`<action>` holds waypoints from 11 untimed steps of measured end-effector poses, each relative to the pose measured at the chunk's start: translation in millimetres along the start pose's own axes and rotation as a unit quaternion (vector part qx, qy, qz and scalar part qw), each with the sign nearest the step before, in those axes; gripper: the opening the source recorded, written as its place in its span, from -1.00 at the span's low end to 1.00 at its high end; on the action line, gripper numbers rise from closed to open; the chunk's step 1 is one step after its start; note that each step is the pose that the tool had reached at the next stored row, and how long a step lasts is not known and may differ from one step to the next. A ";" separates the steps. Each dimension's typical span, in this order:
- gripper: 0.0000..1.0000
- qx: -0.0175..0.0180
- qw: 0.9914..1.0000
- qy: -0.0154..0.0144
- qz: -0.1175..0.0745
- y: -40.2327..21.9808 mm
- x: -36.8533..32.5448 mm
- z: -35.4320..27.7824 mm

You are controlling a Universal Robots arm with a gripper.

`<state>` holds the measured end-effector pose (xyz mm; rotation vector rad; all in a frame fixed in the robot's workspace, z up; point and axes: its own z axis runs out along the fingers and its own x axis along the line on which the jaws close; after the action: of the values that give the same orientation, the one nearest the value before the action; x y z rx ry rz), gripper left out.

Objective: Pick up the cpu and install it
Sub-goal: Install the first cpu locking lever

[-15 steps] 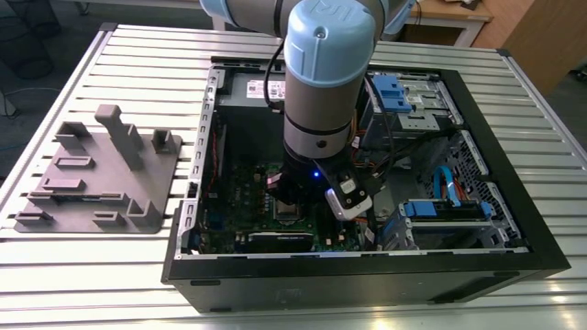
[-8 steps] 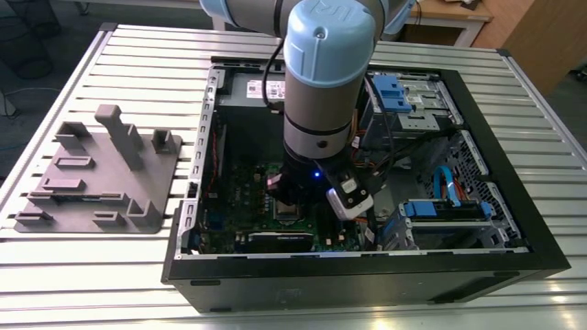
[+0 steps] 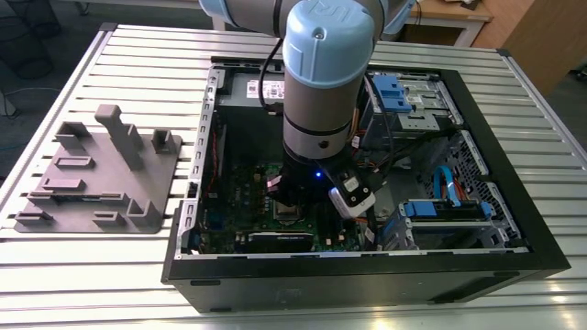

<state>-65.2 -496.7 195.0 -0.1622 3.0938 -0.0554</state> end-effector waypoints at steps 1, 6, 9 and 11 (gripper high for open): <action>-0.79 0.000 1.000 0.000 -0.001 -0.3 0.1 0.1; -0.79 -0.001 1.000 -0.001 -0.018 -1.1 0.6 0.1; -0.79 -0.001 1.000 -0.001 -0.029 -1.5 1.0 0.1; -0.79 -0.001 0.999 -0.001 -0.035 -1.6 1.1 0.1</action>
<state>-66.1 -498.3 194.9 -0.2702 3.0847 -0.0532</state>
